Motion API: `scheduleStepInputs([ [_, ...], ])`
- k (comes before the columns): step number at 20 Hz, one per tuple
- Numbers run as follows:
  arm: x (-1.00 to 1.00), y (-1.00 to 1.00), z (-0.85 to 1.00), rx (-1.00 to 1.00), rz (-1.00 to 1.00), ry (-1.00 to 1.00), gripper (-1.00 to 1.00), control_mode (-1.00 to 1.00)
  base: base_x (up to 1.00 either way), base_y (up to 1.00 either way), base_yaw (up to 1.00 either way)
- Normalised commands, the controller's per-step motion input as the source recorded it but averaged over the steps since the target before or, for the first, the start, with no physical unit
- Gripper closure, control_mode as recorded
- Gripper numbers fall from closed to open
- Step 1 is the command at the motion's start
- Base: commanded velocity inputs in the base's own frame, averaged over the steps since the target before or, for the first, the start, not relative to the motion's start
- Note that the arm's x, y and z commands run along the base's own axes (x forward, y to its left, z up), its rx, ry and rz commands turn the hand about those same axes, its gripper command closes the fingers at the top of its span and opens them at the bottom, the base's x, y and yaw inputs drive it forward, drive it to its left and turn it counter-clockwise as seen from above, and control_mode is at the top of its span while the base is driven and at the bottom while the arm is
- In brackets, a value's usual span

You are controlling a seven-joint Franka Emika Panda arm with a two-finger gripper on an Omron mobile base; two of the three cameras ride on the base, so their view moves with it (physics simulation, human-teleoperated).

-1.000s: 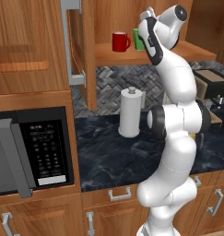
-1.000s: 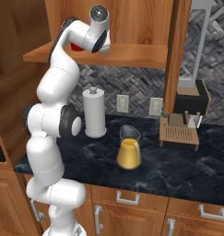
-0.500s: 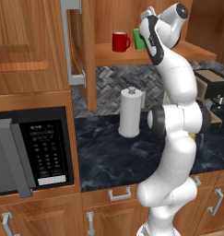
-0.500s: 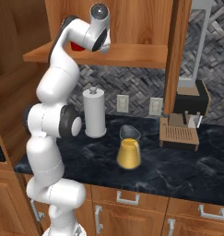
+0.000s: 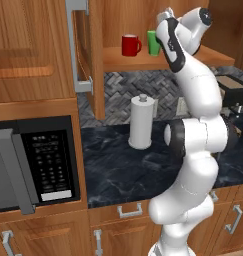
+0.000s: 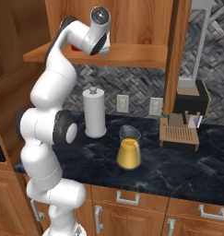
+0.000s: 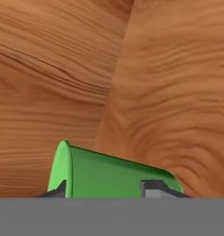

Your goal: There is a tray on the dining counter. Grab the cup, mug, and pitcher and place them on the tray. The pitcher may be placed next to the tray if it cannot fit the tray.

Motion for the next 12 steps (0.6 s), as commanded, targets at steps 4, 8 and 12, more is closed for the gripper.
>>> scheduleStepInputs([
  [4,-0.45,0.00,-0.20,0.07,0.00,-0.16,1.00,-1.00,0.00,0.00,0.00],
  [8,-0.63,-0.08,0.02,0.01,-0.05,-0.18,1.00,-1.00,0.00,0.00,0.00],
  [12,-0.73,-0.07,0.20,0.00,-0.04,-0.02,1.00,-1.00,0.00,0.00,0.00],
])
